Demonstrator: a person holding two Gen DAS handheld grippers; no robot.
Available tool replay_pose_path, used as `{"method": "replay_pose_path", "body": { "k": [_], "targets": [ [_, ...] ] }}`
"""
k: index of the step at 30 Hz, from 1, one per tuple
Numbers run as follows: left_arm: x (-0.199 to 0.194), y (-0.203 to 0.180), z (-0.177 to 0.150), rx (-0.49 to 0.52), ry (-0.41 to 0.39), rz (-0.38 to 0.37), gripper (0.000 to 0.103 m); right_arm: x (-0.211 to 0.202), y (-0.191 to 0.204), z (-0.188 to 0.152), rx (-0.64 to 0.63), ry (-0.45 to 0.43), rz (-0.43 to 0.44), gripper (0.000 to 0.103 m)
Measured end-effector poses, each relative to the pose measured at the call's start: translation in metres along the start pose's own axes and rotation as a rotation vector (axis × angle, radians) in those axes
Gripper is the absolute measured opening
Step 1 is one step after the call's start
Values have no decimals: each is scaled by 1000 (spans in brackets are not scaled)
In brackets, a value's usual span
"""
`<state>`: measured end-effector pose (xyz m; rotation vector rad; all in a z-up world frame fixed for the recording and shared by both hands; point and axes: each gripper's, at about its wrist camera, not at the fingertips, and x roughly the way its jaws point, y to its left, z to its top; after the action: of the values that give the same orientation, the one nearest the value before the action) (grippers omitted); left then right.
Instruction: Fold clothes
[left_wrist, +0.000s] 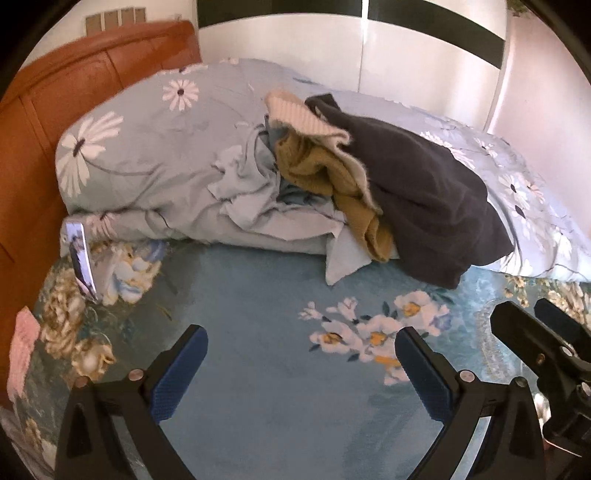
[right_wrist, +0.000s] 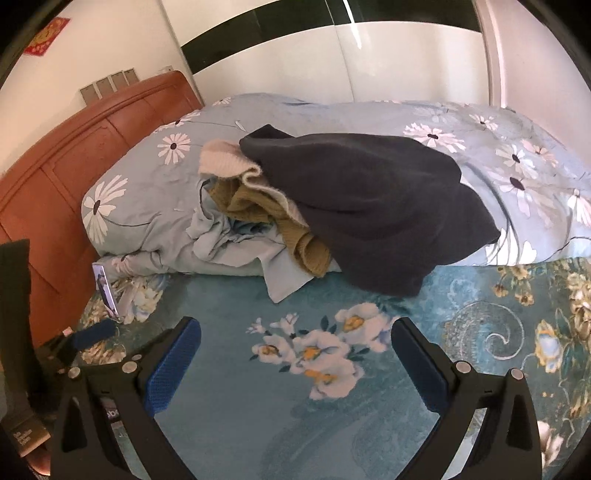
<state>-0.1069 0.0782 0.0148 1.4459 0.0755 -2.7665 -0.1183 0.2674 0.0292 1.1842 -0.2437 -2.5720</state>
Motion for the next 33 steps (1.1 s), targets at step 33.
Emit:
{"method": "replay_pose_path", "body": {
  "k": [33],
  "targets": [
    [35, 59, 47, 46, 12, -122, 103, 31, 32, 48, 34, -59, -63, 103]
  ]
}}
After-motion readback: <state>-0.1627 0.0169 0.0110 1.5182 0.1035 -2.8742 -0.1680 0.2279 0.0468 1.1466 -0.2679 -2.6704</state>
